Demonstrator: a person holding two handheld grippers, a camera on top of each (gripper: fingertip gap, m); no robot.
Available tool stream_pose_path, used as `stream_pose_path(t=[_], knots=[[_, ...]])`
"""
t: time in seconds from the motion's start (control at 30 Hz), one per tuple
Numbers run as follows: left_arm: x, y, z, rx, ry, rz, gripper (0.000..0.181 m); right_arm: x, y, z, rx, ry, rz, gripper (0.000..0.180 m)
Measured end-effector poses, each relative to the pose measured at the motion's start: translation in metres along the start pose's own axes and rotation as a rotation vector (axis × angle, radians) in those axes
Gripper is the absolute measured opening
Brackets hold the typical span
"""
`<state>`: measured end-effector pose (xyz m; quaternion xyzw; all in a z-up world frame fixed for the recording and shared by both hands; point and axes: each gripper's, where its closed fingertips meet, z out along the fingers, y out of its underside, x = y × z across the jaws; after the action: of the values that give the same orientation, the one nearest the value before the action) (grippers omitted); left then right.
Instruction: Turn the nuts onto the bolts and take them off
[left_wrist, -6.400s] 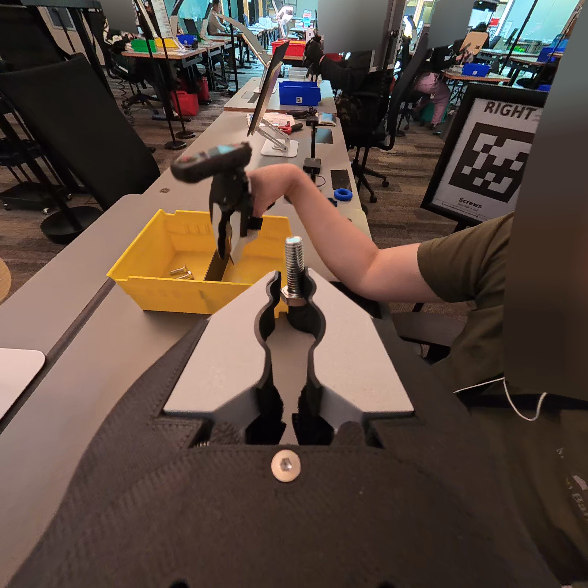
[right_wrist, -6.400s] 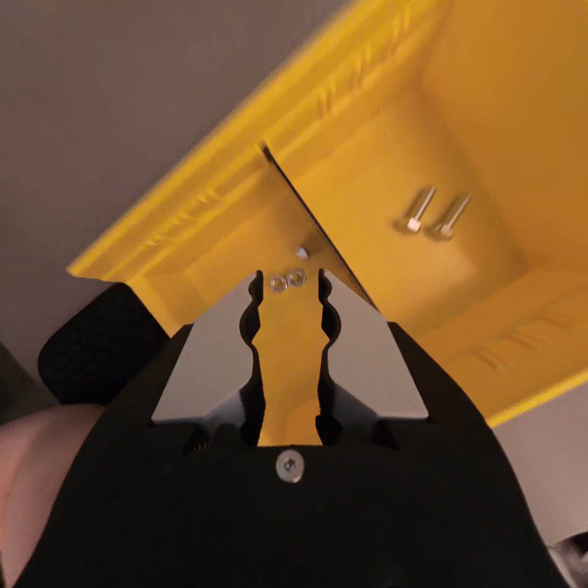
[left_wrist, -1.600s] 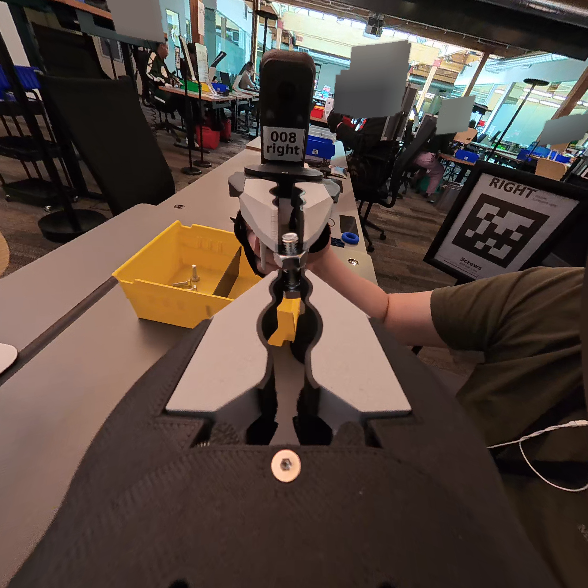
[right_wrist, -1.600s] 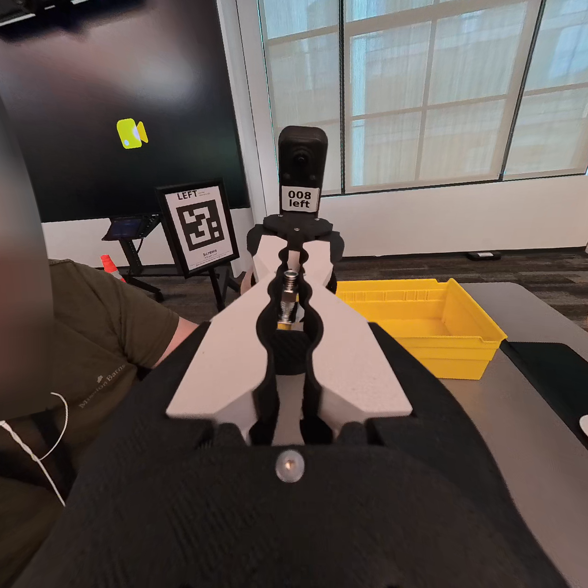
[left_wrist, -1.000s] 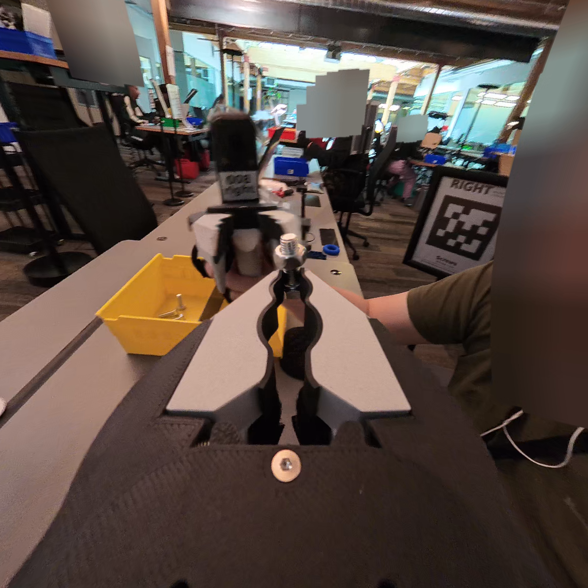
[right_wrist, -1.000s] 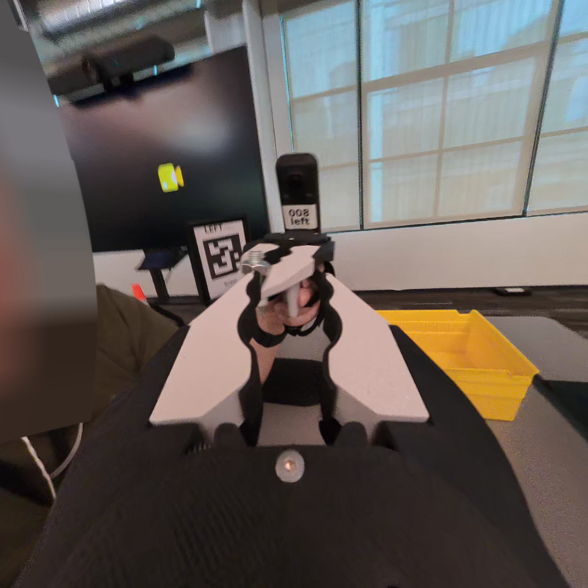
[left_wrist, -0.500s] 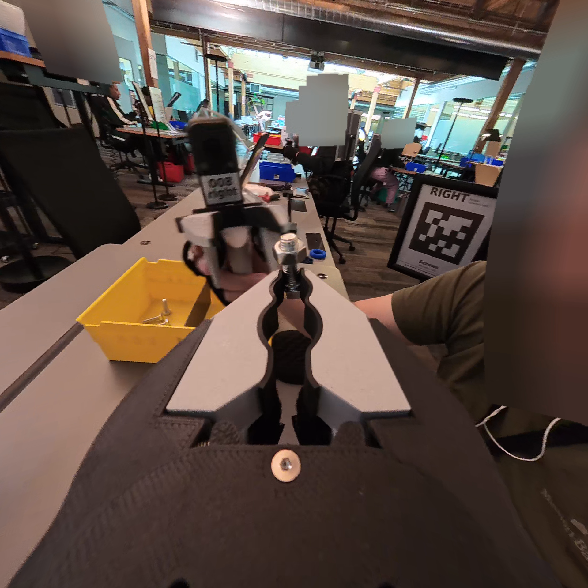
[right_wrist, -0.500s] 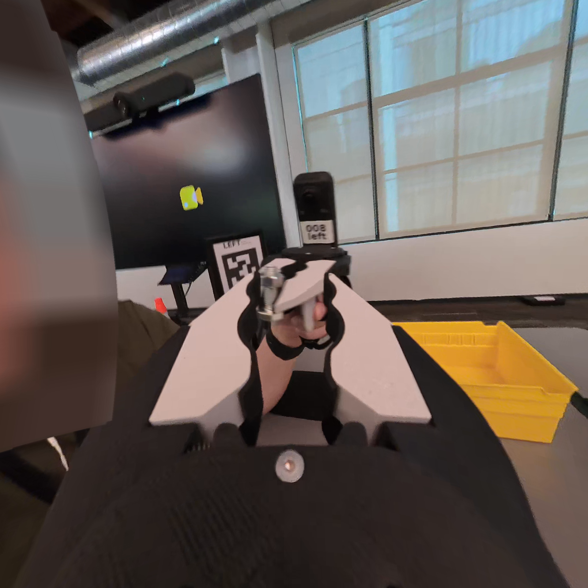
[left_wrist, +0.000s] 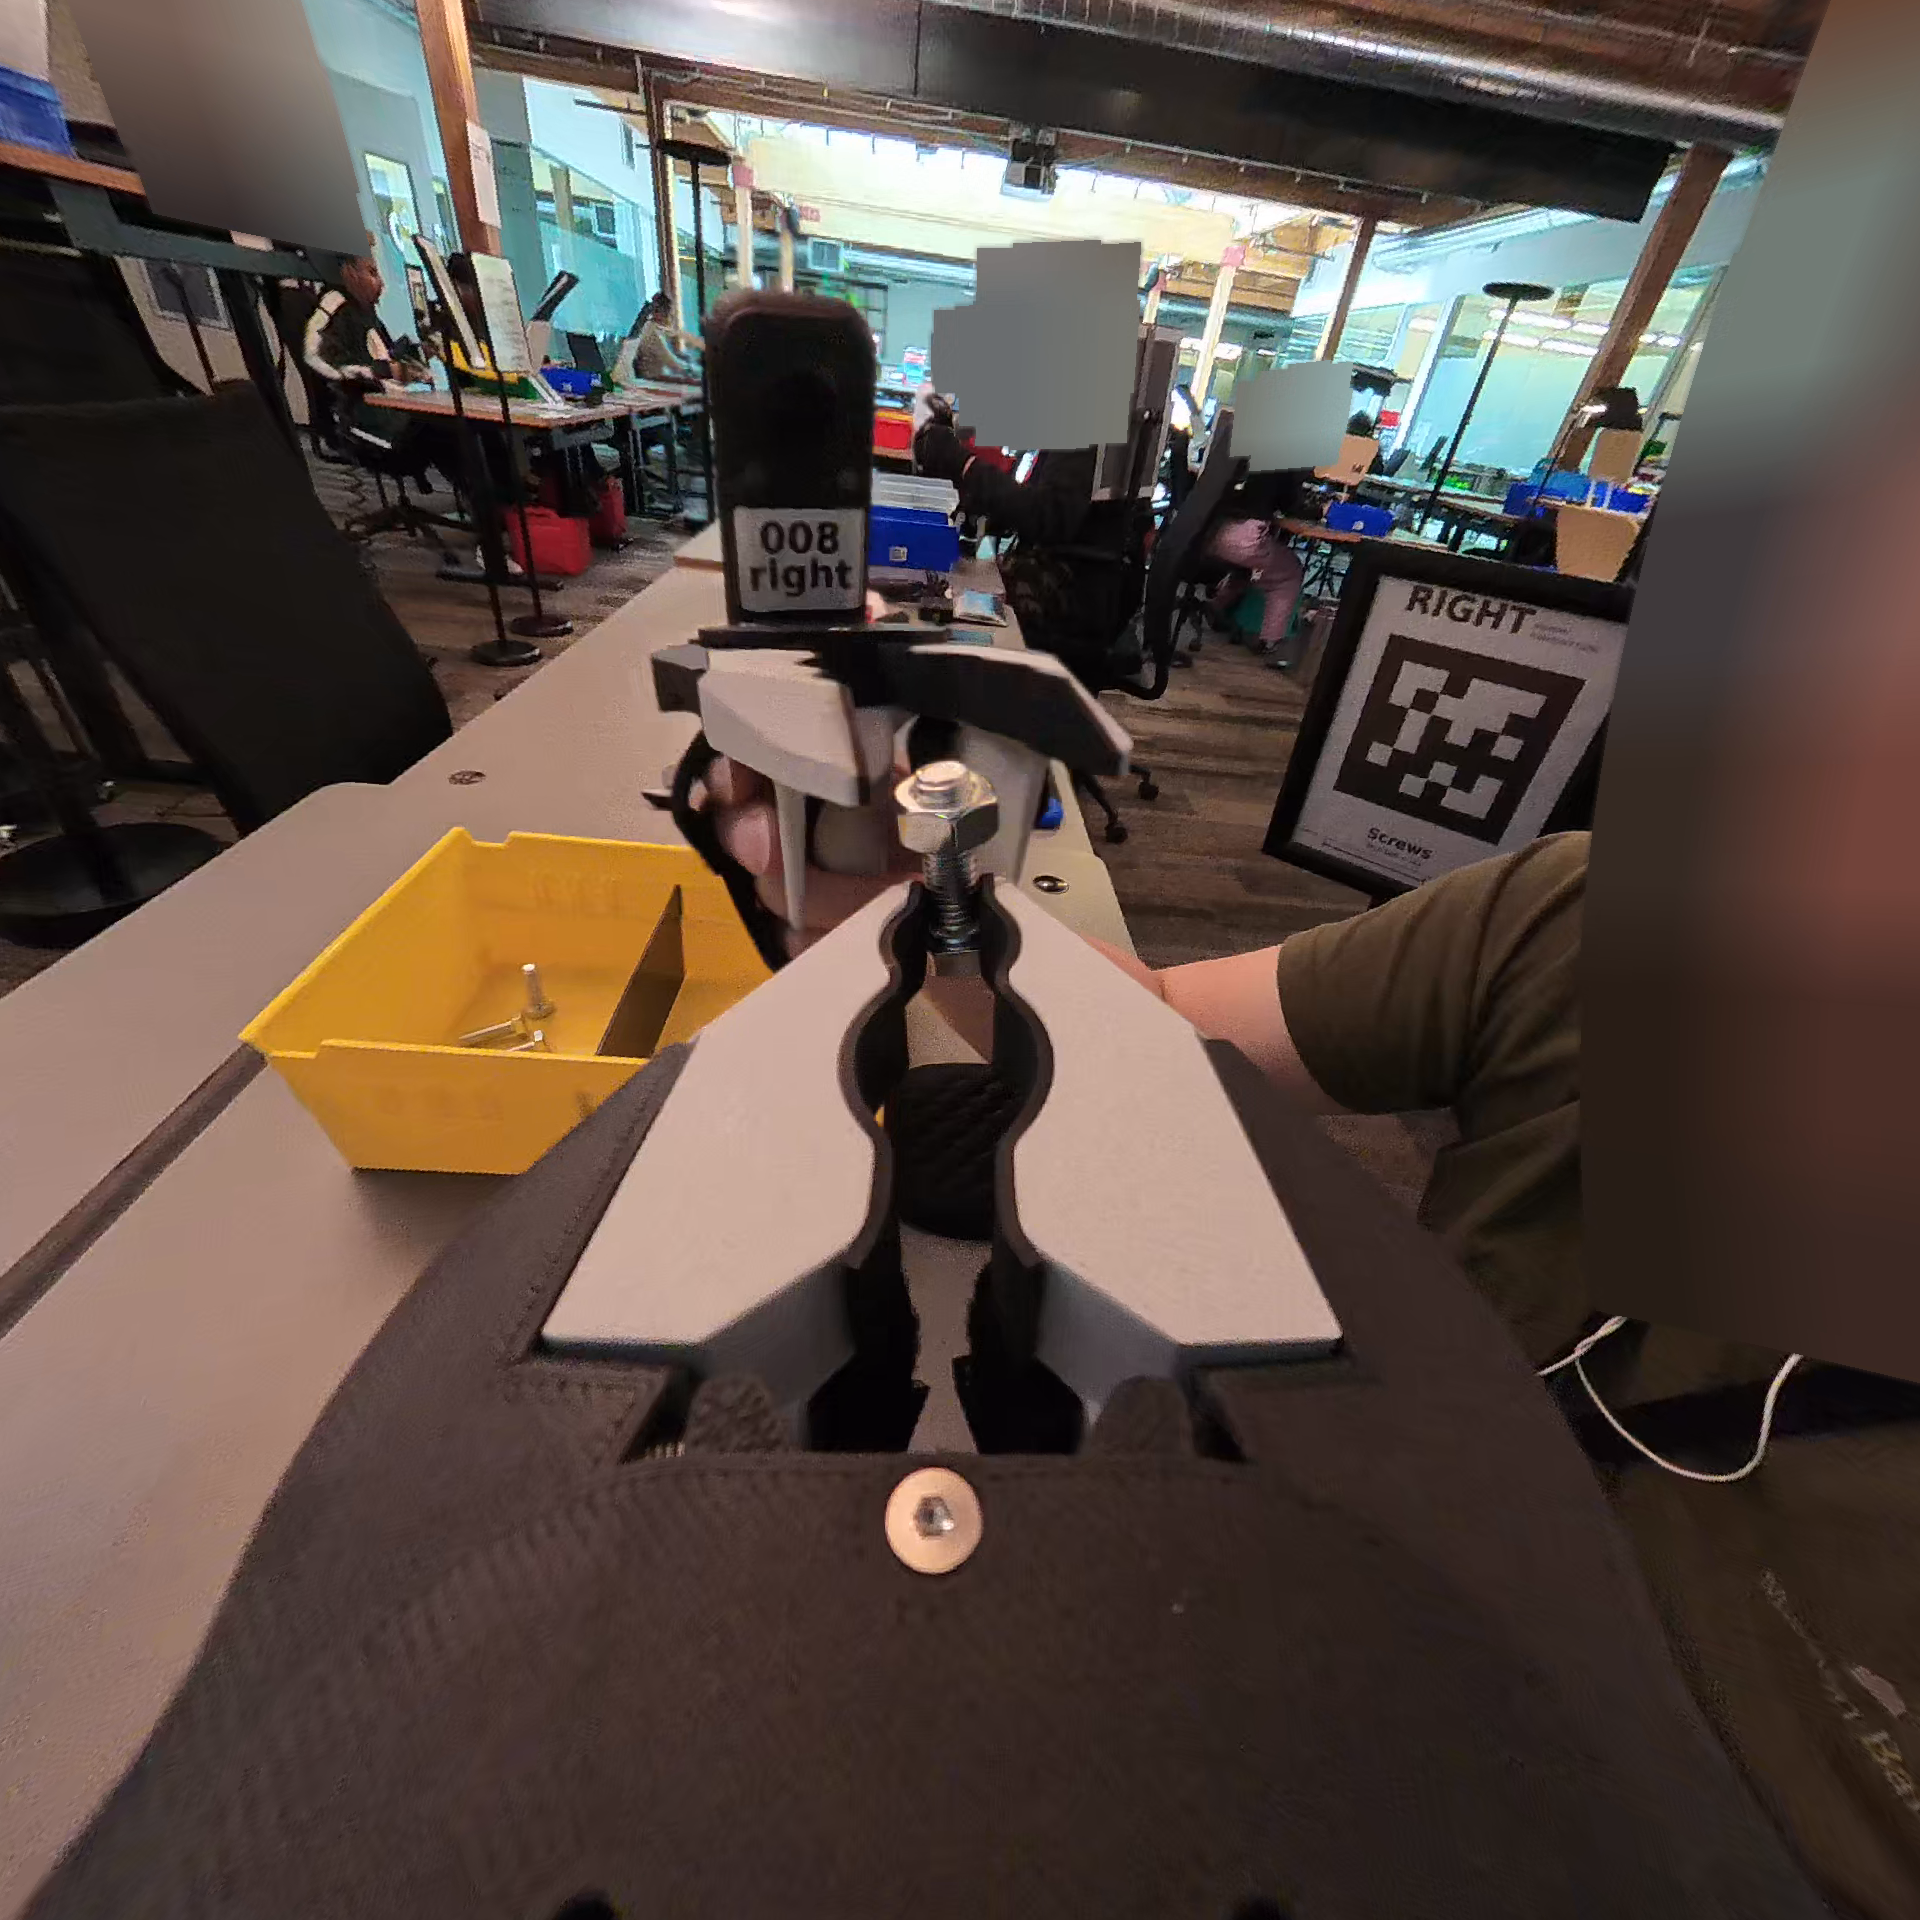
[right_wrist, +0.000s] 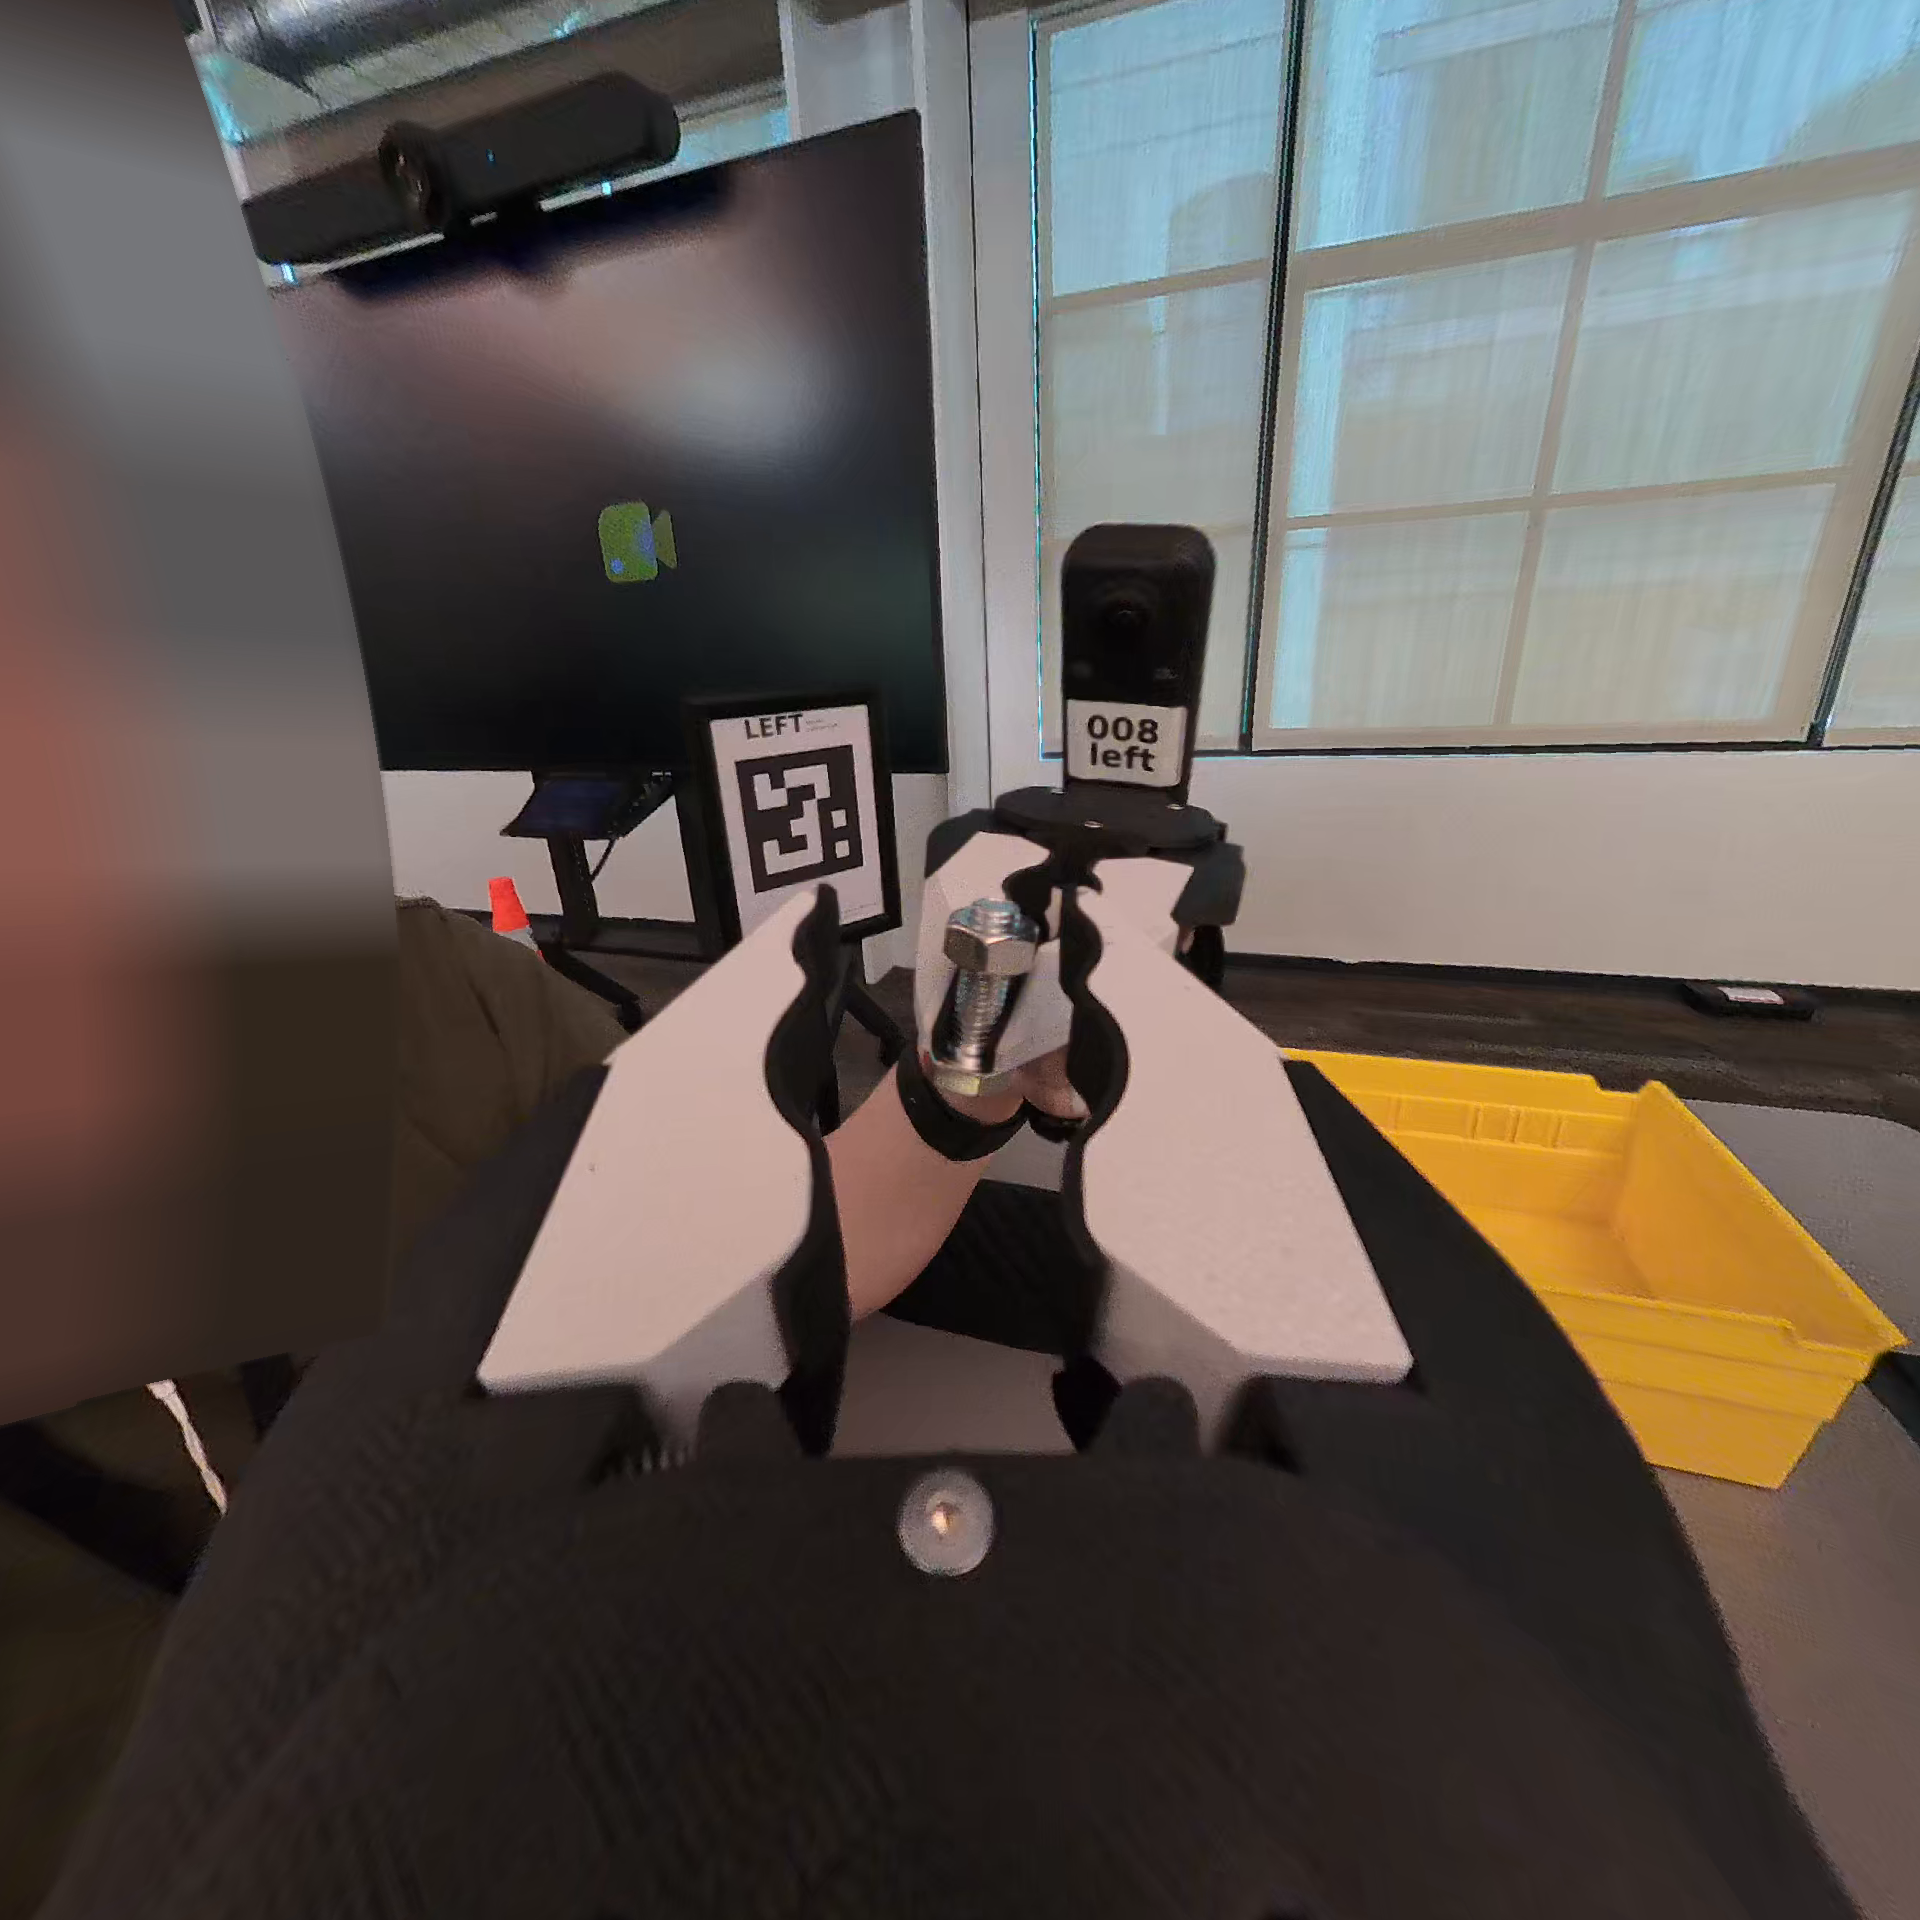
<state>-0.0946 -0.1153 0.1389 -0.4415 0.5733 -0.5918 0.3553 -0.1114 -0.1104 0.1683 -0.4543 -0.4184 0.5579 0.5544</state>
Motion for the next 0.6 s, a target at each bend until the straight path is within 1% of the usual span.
stream_pose_path(t=[0.1, 0.13, 0.17, 0.2, 0.23, 0.27, 0.37, 0.43, 0.47, 0.53, 0.57, 0.6], knots=[[0.009, -0.001, 0.004, 0.007, 0.059, -0.015, 0.008, 0.016, 0.007, -0.005, -0.005, 0.026, 0.043, 0.045], [0.007, 0.000, 0.005, 0.002, 0.035, -0.014, 0.008, 0.021, 0.006, -0.012, 0.021, 0.007, 0.096, 0.046], [0.003, -0.001, 0.003, 0.004, 0.000, -0.002, 0.008, 0.031, 0.006, -0.019, 0.037, 0.022, 0.151, 0.041], [0.006, -0.002, 0.001, 0.012, 0.018, 0.009, 0.008, 0.040, 0.005, -0.025, 0.054, 0.060, 0.173, 0.036], [0.012, -0.004, 0.000, 0.020, 0.055, 0.002, 0.008, 0.039, 0.003, -0.026, 0.064, 0.057, 0.163, 0.032], [0.015, -0.007, -0.002, 0.030, 0.067, -0.007, 0.008, 0.034, 0.002, -0.024, 0.047, 0.045, 0.149, 0.034], [0.006, -0.003, -0.002, 0.007, 0.013, 0.017, 0.008, 0.010, -0.001, -0.011, 0.016, -0.001, 0.065, 0.038], [0.004, 0.000, 0.000, 0.000, 0.018, 0.003, 0.008, 0.005, 0.001, -0.004, 0.008, -0.015, 0.066, 0.038], [0.005, 0.000, 0.002, 0.001, 0.037, -0.011, 0.008, 0.008, 0.005, -0.003, -0.001, -0.012, 0.076, 0.038], [0.007, 0.002, 0.005, -0.011, 0.048, -0.017, 0.008, 0.020, 0.010, -0.010, 0.014, -0.020, 0.129, 0.048], [0.004, 0.003, 0.004, -0.013, 0.019, -0.003, 0.008, 0.030, 0.009, -0.018, 0.034, -0.017, 0.193, 0.045], [0.007, 0.001, 0.003, 0.000, 0.028, 0.015, 0.008, 0.045, 0.008, -0.027, 0.065, 0.029, 0.233, 0.042]])
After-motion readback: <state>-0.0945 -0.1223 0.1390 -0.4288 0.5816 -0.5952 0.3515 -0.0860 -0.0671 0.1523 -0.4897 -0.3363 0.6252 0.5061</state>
